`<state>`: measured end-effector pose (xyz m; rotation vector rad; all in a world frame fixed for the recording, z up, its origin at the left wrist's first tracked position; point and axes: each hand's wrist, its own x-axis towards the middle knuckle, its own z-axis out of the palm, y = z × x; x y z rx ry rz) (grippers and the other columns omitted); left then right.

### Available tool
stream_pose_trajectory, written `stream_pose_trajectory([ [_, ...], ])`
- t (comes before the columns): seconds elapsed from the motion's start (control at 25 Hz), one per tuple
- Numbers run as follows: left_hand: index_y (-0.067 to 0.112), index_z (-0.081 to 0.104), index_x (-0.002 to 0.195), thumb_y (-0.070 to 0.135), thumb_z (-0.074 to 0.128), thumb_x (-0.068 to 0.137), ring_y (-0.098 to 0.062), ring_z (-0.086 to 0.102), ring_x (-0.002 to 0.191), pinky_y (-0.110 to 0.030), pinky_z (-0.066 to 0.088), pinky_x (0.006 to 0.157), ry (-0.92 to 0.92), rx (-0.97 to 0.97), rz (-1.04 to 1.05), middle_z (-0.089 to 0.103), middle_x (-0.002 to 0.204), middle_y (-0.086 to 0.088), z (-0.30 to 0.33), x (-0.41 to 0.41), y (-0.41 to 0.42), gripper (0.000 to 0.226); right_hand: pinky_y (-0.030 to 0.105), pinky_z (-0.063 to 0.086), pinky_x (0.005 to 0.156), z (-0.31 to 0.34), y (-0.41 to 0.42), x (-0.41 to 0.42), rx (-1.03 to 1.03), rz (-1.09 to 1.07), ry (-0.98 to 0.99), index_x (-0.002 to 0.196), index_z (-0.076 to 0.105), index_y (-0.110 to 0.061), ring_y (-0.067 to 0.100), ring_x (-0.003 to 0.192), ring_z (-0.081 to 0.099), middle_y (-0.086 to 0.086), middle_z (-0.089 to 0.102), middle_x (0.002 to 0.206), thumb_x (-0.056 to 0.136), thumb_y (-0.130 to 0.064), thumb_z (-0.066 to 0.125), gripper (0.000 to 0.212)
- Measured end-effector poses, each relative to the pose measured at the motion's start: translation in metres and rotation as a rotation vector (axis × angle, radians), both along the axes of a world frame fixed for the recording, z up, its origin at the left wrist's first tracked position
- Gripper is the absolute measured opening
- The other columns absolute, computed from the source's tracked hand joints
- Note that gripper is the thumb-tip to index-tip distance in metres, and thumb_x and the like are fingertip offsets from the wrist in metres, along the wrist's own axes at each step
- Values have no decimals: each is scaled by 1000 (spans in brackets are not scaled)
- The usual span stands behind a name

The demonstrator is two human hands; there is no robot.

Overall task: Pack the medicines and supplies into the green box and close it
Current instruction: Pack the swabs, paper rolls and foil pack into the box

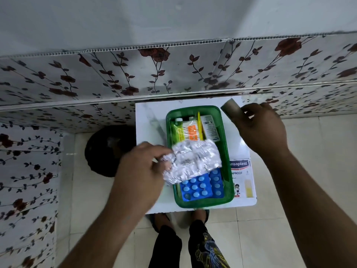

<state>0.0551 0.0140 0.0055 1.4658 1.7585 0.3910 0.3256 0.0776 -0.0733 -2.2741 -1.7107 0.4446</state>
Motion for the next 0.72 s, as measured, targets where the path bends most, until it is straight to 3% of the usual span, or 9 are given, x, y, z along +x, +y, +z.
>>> stream_pose_trajectory([
  [0.12,24,72,102,3,61,80,-23,63,84,-31,46,69,208,36,-302,61,95,0,-10,39,-19,33,32,48,71,17,-19,0,8,-31,78,115,70,-17,29,86,65,8,66,108,84,-38,68,38],
  [0.24,19,64,102,-1,52,78,-29,64,88,-32,38,64,479,-92,-521,56,101,-4,-19,54,-18,33,34,50,74,25,-28,-1,34,-43,97,114,70,-19,27,87,66,6,66,108,82,-34,69,36],
  [0.36,15,67,68,-6,66,55,-29,61,62,-30,34,50,596,9,-681,60,70,-5,-18,57,-20,26,34,51,75,28,-32,1,45,-47,102,113,70,-20,26,88,66,5,66,107,80,-34,70,35],
  [0.4,14,66,61,-8,62,51,-29,58,63,-30,35,52,625,87,-704,59,64,-5,-19,58,-21,24,34,51,75,28,-33,2,46,-44,111,113,69,-20,26,88,66,5,66,107,80,-33,71,36],
  [0.52,12,69,84,-1,54,73,-31,47,99,-38,34,75,683,60,-739,57,95,-7,-25,57,-28,24,30,49,74,35,-37,-3,35,-2,161,114,69,-21,23,88,66,3,66,105,79,-32,72,36],
  [0.64,14,72,82,10,70,71,-28,48,90,-38,37,72,603,222,-659,57,90,-5,-23,44,-23,12,26,42,71,48,-44,-15,19,83,227,113,70,-21,17,85,63,0,64,101,80,-32,74,35],
  [0.72,17,74,91,12,68,79,-19,49,82,-33,39,69,358,299,-435,59,86,-2,-26,28,-16,14,27,44,71,57,-48,-27,-17,154,322,112,70,-23,13,84,63,-3,64,100,78,-32,75,35],
])
